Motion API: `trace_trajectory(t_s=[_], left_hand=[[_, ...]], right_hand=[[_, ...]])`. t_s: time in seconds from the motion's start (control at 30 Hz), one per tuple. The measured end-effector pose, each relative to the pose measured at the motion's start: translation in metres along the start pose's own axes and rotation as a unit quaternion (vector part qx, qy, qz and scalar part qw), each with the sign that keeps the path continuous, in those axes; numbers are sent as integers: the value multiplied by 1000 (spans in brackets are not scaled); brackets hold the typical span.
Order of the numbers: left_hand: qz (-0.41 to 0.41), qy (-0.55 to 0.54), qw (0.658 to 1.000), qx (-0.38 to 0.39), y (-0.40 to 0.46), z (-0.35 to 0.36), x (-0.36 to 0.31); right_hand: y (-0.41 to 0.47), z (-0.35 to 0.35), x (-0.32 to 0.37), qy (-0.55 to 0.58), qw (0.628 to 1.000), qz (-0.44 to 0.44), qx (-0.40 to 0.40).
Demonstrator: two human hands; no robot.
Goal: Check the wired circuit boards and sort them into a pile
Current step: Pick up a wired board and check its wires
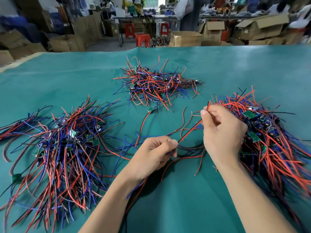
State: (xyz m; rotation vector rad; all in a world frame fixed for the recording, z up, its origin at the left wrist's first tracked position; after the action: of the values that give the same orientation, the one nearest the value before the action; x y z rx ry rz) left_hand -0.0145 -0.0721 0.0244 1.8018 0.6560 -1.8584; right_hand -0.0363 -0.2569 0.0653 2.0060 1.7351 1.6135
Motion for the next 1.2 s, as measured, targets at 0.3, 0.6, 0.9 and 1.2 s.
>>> trace_trajectory(t_s=[0.3, 0.6, 0.9, 1.2], left_hand=[[22, 6, 998, 57, -1, 2, -1], [56, -66, 996, -30, 1, -13, 9], [38, -68, 996, -49, 0, -14, 9], [35, -48, 998, 28, 0, -3, 6]], right_hand=[[0, 15, -22, 532, 783, 323, -4], [-8, 35, 1, 476, 795, 303, 221], [-20, 45, 18, 311, 858, 136, 385], [-8, 34, -5, 448, 842, 255, 162]])
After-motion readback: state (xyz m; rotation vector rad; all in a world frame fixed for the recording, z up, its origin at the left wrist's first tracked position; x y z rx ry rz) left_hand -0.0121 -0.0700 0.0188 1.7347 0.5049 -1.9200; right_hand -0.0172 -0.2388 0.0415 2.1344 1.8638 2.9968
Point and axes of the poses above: each hand's wrist, its own y-axis towards the middle knuckle, its own z-axis out of the palm, x = y × z, the point moved 5 cm from there along y, towards the middle knuckle, and after that the axes turned 14 degrees about x, right-handed, at the moved point
